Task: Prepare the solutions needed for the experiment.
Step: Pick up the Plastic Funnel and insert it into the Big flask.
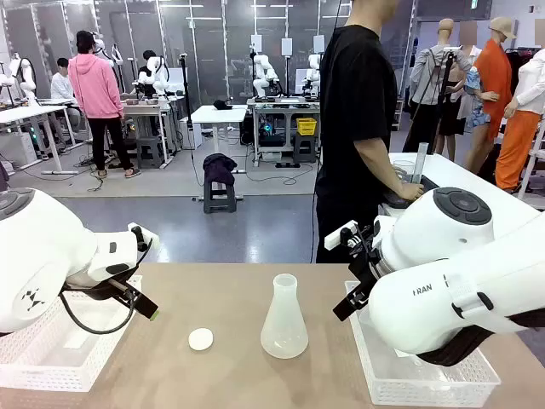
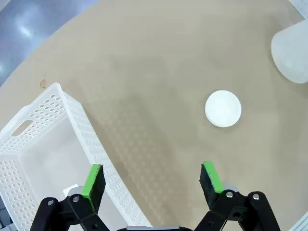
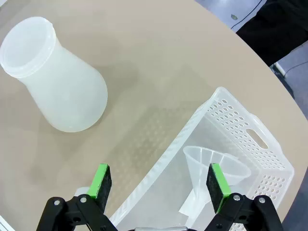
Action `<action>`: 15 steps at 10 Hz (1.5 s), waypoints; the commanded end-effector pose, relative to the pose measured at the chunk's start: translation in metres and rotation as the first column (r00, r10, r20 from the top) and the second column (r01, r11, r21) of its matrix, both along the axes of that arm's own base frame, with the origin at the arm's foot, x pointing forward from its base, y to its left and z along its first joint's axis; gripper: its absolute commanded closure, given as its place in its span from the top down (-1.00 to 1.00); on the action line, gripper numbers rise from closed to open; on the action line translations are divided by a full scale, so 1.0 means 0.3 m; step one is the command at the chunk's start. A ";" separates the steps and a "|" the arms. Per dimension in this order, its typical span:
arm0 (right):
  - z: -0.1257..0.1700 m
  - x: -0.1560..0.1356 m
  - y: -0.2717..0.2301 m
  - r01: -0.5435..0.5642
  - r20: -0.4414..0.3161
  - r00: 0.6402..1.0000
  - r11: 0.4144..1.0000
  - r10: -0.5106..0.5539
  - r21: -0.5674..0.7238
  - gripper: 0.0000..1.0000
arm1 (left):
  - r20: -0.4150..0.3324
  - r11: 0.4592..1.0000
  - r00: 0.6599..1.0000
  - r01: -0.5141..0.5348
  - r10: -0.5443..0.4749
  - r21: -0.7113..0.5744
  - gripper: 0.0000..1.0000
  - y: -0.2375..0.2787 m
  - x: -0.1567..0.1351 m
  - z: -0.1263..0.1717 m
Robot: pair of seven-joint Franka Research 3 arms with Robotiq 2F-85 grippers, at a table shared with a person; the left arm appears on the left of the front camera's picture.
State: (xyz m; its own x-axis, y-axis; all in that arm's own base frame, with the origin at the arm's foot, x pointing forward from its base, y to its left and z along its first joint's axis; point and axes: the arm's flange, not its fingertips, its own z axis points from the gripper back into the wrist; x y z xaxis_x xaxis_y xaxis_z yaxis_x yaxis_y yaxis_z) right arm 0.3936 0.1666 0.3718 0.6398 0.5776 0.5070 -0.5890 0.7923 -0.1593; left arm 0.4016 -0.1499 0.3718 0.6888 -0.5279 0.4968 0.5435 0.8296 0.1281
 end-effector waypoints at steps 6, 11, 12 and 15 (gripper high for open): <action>0.000 0.000 0.000 0.000 0.000 1.000 1.000 0.000 0.000 1.00 | 0.000 1.000 1.000 0.000 0.000 0.000 1.00 -0.001 0.000 0.000; 0.000 0.000 0.000 0.000 0.000 1.000 1.000 0.000 0.000 1.00 | 0.000 1.000 1.000 0.000 0.000 0.000 1.00 -0.001 0.000 0.000; 0.000 0.000 0.000 0.000 0.000 1.000 1.000 0.000 0.000 1.00 | 0.000 1.000 1.000 0.000 0.000 0.000 1.00 -0.001 0.000 0.000; 0.000 0.000 0.000 0.000 0.000 1.000 1.000 0.000 0.000 1.00 | 0.000 1.000 1.000 0.000 0.000 0.000 1.00 -0.001 0.000 0.000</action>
